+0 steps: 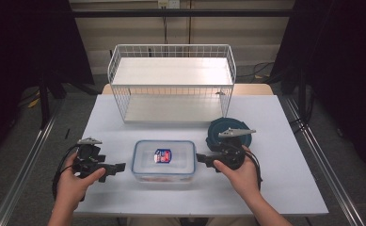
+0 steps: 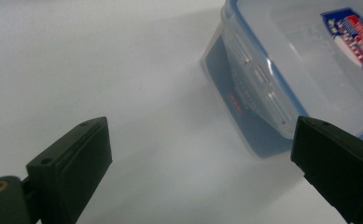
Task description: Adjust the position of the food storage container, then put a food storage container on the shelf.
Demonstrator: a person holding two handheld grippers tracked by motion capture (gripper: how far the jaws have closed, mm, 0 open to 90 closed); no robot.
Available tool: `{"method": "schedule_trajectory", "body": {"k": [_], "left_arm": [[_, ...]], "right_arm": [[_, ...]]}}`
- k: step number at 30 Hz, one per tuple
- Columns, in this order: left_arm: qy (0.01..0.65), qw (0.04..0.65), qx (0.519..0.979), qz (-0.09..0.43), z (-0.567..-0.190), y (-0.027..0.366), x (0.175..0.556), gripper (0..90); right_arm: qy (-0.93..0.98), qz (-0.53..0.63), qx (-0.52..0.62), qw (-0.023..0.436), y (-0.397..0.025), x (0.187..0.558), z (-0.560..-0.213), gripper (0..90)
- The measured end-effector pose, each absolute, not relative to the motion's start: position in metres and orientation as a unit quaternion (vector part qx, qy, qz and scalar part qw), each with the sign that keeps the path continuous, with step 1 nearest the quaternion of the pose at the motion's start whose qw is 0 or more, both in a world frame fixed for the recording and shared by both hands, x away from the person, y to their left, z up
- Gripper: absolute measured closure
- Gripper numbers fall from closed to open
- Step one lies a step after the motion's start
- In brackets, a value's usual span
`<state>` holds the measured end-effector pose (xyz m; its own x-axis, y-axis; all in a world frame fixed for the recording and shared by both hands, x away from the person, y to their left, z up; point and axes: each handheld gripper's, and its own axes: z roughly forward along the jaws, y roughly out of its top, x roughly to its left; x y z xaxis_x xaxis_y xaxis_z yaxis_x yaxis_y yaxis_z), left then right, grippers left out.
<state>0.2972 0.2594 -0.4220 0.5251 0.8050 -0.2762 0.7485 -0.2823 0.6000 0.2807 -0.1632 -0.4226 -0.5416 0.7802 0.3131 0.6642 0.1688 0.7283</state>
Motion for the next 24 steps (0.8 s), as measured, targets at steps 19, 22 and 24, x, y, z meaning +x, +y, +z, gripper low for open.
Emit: {"method": "schedule_trajectory", "body": {"k": [19, 22, 24], "left_arm": [[0.501, 0.412, 0.761, -0.018, -0.420, 0.249, 0.304, 5.3], [0.500, 0.424, 0.755, -0.035, -0.423, 0.247, 0.306, 7.7], [0.501, 0.425, 0.753, -0.041, -0.425, 0.246, 0.308, 7.9]], "right_arm": [[0.729, 0.447, 0.516, -0.041, -0.152, 0.285, -0.441, 13.9], [0.719, 0.449, 0.528, -0.056, -0.152, 0.286, -0.444, 14.0], [0.713, 0.449, 0.536, -0.063, -0.151, 0.287, -0.446, 14.3]]}}
